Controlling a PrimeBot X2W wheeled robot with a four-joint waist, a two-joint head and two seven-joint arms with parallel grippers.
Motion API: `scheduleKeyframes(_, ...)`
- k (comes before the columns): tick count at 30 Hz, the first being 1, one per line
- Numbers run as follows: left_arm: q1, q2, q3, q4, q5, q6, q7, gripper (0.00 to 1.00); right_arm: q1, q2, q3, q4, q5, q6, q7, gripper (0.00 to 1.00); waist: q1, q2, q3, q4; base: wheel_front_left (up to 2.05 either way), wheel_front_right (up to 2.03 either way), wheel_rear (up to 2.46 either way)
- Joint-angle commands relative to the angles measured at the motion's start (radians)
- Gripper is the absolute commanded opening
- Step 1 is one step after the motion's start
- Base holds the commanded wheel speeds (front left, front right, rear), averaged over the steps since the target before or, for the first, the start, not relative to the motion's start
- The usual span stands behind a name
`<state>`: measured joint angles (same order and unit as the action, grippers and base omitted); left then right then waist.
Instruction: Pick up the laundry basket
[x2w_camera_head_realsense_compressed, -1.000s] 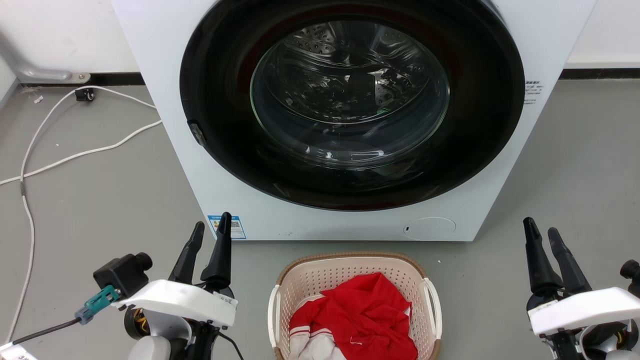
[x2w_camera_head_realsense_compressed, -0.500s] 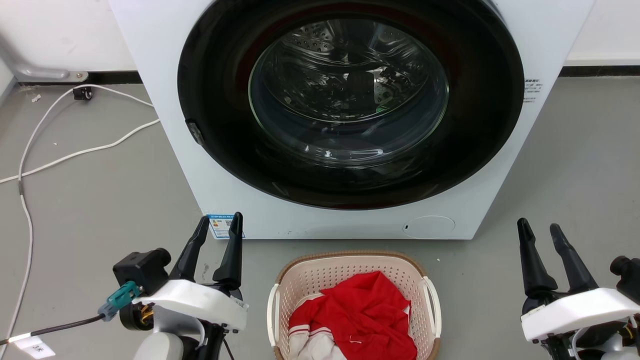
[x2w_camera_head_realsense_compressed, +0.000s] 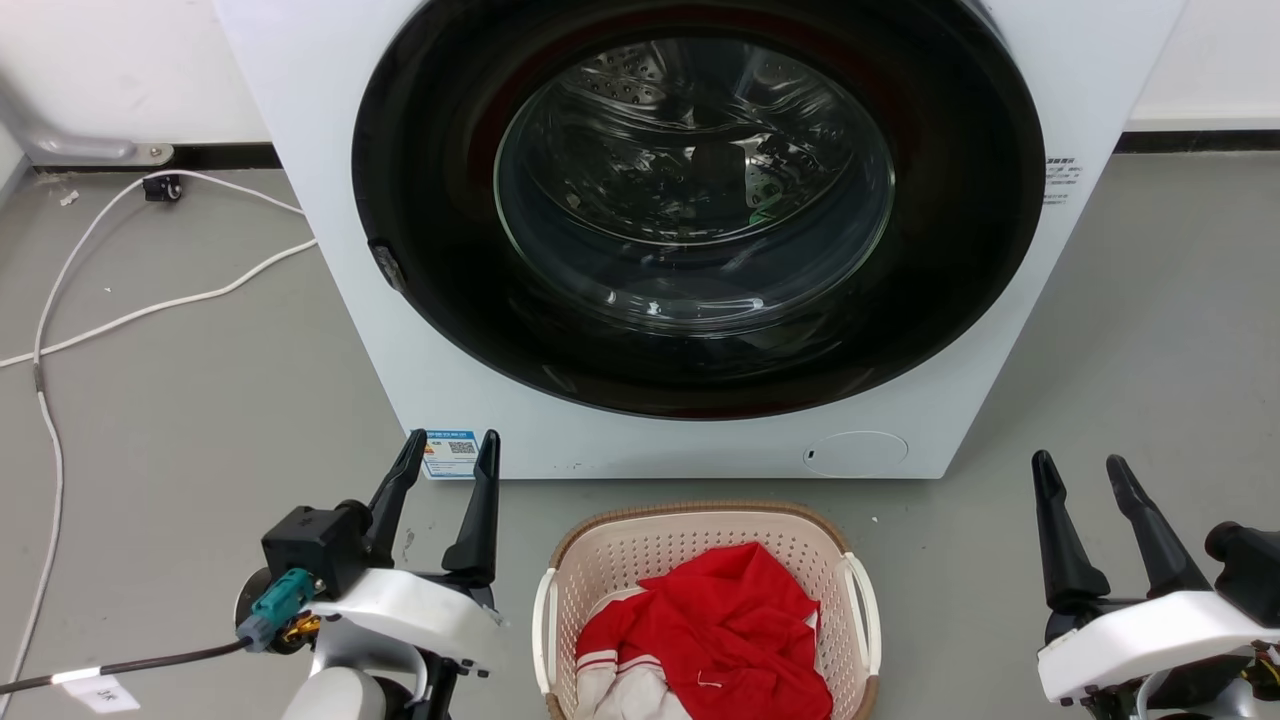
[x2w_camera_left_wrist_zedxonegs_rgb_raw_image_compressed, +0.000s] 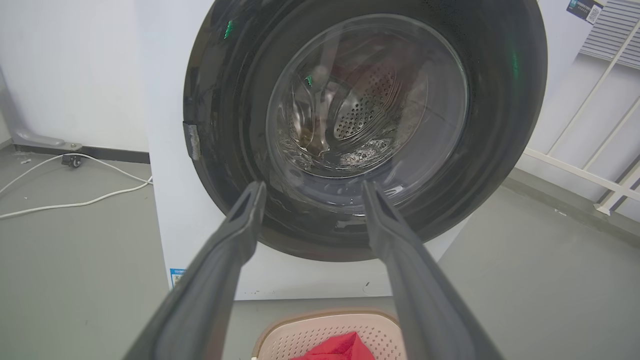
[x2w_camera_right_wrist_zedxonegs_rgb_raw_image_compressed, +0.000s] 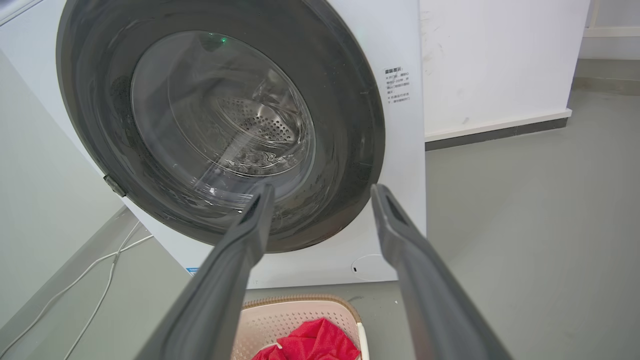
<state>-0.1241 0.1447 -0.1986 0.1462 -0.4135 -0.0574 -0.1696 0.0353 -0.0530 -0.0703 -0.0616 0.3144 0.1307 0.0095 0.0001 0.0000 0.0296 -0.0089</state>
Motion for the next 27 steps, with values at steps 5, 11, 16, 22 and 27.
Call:
scheduleKeyframes(5, -0.007, 0.008, -0.014, -0.007, 0.067, 0.012, -0.019, 1.0, 0.013, 0.002, 0.0, -0.023, -0.066, 0.0, -0.006, 1.0, -0.0001, 0.0, -0.001, -0.001, 0.0, 0.0, 0.0)
scheduleKeyframes(11, 0.006, 0.01, -0.018, 0.003, 0.123, 0.023, -0.034, 1.0, 0.024, 0.002, -0.002, -0.03, -0.118, 0.0, -0.017, 1.0, -0.0001, 0.0, -0.005, -0.004, 0.0, 0.0, 0.0)
scheduleKeyframes(16, 0.01, 0.01, -0.019, 0.003, 0.161, 0.025, -0.045, 1.0, 0.027, 0.002, -0.001, -0.034, -0.153, 0.0, -0.023, 1.0, -0.0001, 0.0, -0.005, -0.005, 0.0, 0.0, 0.0)
scheduleKeyframes(22, 0.017, 0.0, -0.014, -0.001, 0.188, 0.022, -0.056, 1.0, 0.031, 0.003, 0.0, -0.038, -0.182, 0.0, -0.029, 1.0, -0.0001, 0.0, -0.004, -0.005, 0.0, 0.0, 0.0)
scheduleKeyframes(27, 0.026, -0.009, -0.005, 0.003, 0.216, 0.011, -0.065, 1.0, 0.032, 0.003, 0.0, -0.041, -0.209, 0.0, -0.038, 1.0, -0.0001, 0.0, -0.004, -0.005, 0.0, 0.0, 0.0)
